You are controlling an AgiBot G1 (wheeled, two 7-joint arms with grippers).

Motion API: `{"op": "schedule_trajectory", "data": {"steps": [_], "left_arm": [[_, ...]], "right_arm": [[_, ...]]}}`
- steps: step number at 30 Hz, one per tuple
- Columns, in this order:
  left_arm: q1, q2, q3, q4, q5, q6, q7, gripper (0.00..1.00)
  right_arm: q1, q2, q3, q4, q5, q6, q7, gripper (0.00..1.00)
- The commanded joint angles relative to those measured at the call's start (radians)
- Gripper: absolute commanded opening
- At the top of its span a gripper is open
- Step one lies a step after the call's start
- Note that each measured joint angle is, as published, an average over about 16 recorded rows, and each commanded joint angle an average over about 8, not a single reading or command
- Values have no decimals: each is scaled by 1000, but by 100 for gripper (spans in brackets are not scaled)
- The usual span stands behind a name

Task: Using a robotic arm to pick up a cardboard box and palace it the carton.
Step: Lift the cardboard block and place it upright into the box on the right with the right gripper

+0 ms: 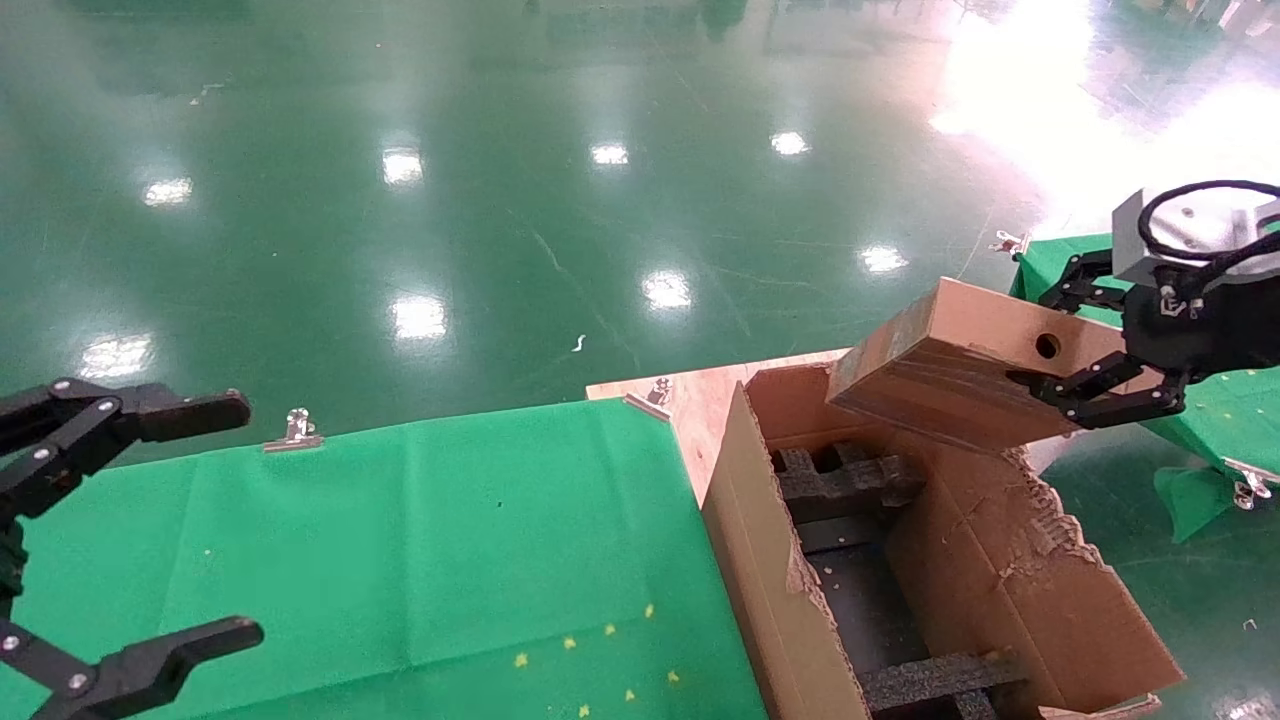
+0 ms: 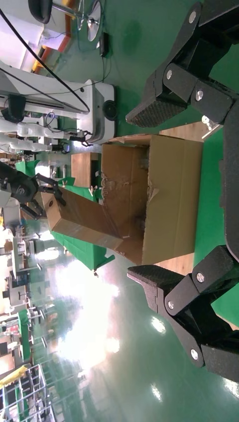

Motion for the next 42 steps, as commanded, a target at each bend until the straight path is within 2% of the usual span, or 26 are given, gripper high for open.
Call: {"op": "schedule_trajectory", "data": {"steps": [1, 4, 7, 16, 24, 29, 35, 42], "left_arm": [[0, 0, 0, 0, 0, 0, 0, 100], [0, 0, 0, 0, 0, 0, 0, 100], [0, 0, 0, 0, 0, 0, 0, 100], [0, 0, 1, 1, 0, 0, 0, 100], [0, 0, 1, 1, -1, 0, 1, 100], [-1, 0, 1, 1, -1, 0, 1, 100], [-1, 0, 1, 1, -1, 0, 1, 100], [-1, 0, 2, 1, -1, 0, 1, 100]], "right_arm": [[1, -5, 4, 2, -2, -1, -7, 0], [-11, -4, 2, -10, 7, 8, 24, 0], [-29, 3, -7, -29, 20, 24, 101, 0], [-82, 35, -48, -38, 6, 92, 452, 0], [-130, 74, -79, 27, -28, 215, 789, 0], [-165, 100, -95, 104, -40, 299, 961, 0], [-193, 126, -115, 206, -75, 371, 1097, 0], [-216, 151, -135, 281, -111, 408, 1188, 0]]}}
